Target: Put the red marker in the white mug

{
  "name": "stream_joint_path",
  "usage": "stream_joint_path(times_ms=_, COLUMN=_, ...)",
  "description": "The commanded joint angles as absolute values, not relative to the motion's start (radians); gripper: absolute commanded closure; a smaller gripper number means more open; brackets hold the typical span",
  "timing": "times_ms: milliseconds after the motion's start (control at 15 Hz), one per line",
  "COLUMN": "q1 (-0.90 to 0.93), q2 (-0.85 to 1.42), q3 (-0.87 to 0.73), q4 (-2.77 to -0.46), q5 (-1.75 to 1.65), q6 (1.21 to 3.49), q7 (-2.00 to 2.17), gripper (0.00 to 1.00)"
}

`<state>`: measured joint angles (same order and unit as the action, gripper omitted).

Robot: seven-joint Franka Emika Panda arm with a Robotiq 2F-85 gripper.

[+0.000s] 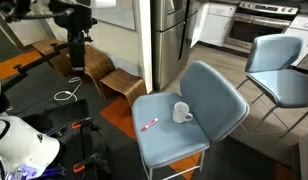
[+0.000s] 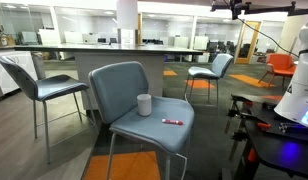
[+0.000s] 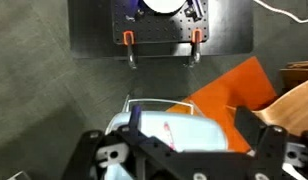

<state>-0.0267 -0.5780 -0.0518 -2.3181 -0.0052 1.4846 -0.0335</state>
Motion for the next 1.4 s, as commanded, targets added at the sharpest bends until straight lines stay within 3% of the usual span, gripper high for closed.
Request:
stream_joint_path(times_ms=0, q1=-0.03, q2=-0.577, q3=-0.05, q4=-2.316, q5=-0.004, q6=1.483, q7=-0.035, gripper=0.0)
stream_joint_path(times_ms=533, q1=-0.021, q2=-0.548, q3=-0.058, q4=-2.357, q5=0.004, q6=1.564, q7=-0.062, gripper=0.0)
stream_joint_path(times_ms=933, q1=0.017, q2=-0.365, q3=-0.097, q4=-2.516, q5=0.081, q6=1.986, q7=-0.282, gripper=0.0)
stream_joint_path(times_ms=1333, q1=0.047, q2=-0.008, q3=-0.088, q4=-2.523, q5=0.248, q6=2.328, q7=-0.573, gripper=0.0)
